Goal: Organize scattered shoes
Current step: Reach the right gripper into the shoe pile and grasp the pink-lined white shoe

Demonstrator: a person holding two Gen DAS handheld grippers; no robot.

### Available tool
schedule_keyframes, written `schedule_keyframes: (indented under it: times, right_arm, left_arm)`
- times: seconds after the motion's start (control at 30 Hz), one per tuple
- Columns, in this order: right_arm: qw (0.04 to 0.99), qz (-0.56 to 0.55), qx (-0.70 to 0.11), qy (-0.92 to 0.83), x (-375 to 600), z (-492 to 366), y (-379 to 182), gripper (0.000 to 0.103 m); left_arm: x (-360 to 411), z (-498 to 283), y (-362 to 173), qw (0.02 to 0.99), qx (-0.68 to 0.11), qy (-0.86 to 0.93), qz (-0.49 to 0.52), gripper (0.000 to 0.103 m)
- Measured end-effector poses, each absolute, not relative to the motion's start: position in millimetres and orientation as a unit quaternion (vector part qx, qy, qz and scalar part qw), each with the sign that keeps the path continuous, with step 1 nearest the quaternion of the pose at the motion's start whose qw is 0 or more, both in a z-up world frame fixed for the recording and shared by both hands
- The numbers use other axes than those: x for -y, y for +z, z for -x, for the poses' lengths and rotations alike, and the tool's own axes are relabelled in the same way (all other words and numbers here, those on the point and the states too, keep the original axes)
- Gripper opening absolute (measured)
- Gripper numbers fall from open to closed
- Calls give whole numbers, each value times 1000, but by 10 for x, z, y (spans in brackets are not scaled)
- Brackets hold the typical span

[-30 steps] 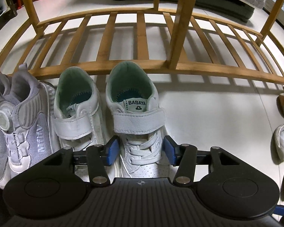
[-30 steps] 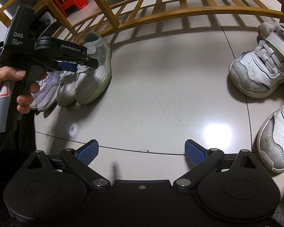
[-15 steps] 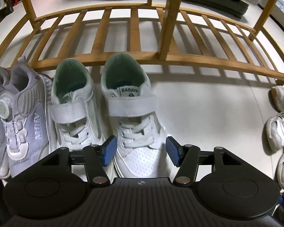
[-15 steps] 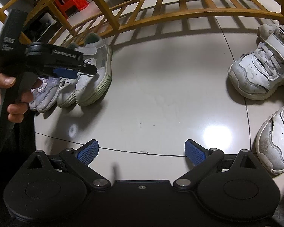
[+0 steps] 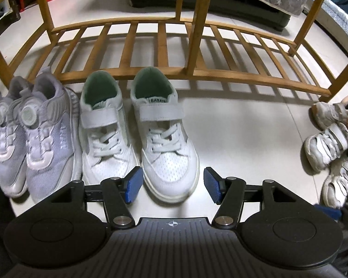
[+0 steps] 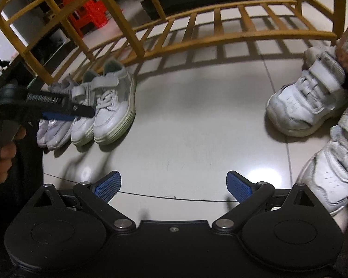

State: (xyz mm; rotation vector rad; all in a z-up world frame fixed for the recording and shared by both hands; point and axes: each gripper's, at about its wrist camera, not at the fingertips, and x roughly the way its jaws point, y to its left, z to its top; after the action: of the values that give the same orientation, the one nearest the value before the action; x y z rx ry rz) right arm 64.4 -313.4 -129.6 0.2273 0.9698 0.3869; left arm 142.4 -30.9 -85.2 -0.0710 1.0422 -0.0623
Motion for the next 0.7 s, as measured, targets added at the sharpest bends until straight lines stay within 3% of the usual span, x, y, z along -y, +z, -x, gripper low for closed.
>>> schedule_keyframes:
  times: [0.7]
  right_arm:
    - [933, -54, -353, 54, 4145, -610, -281, 99]
  left_arm:
    - [164, -675, -712, 875, -481, -27, 57, 65]
